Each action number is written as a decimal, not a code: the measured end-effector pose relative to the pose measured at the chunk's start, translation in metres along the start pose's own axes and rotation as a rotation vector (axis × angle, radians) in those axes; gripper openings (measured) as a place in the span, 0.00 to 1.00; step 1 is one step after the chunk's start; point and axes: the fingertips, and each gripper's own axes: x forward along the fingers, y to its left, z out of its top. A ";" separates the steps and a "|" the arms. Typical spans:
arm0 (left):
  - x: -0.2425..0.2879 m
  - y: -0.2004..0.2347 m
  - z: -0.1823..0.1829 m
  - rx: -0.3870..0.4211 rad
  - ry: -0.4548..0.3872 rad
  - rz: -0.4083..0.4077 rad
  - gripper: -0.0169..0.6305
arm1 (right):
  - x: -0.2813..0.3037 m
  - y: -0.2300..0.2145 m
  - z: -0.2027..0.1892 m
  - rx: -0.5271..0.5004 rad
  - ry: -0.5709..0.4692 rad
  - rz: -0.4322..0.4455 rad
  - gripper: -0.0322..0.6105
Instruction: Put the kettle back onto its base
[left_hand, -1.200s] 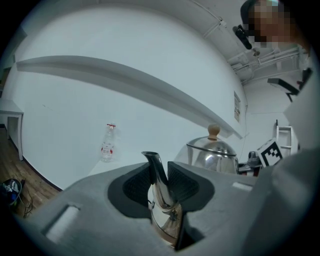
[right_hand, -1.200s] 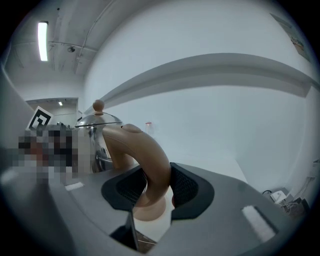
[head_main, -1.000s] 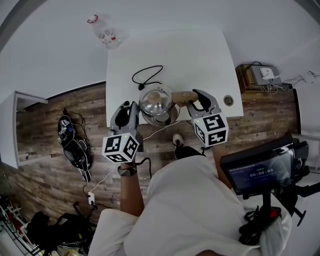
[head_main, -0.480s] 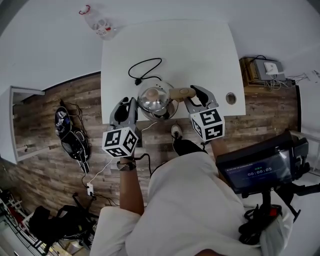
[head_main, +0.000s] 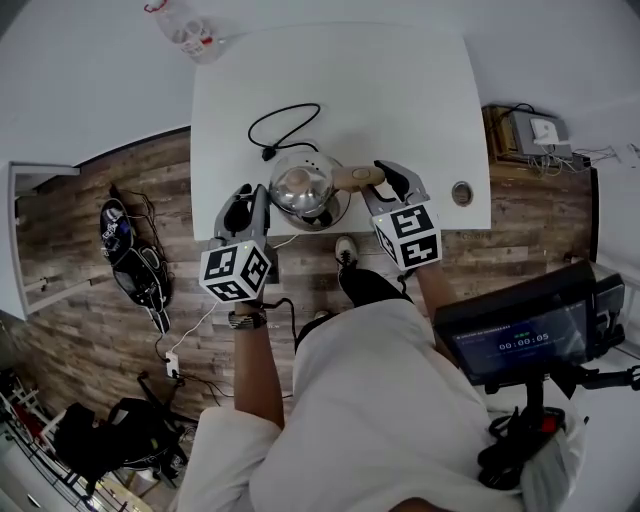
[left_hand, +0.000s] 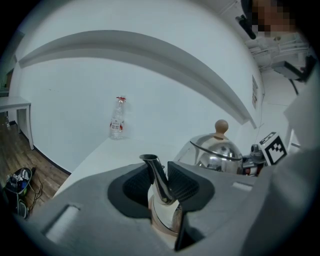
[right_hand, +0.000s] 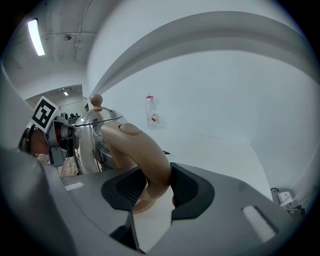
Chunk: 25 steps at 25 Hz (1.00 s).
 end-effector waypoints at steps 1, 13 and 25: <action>0.000 0.001 -0.001 -0.001 0.001 0.002 0.19 | 0.001 0.000 0.000 -0.005 0.002 0.001 0.28; 0.006 -0.003 -0.011 -0.005 0.029 -0.007 0.19 | 0.001 -0.005 -0.011 0.004 0.031 -0.010 0.28; 0.009 -0.008 -0.011 0.007 0.035 -0.026 0.19 | 0.000 -0.010 -0.011 -0.001 0.021 -0.021 0.28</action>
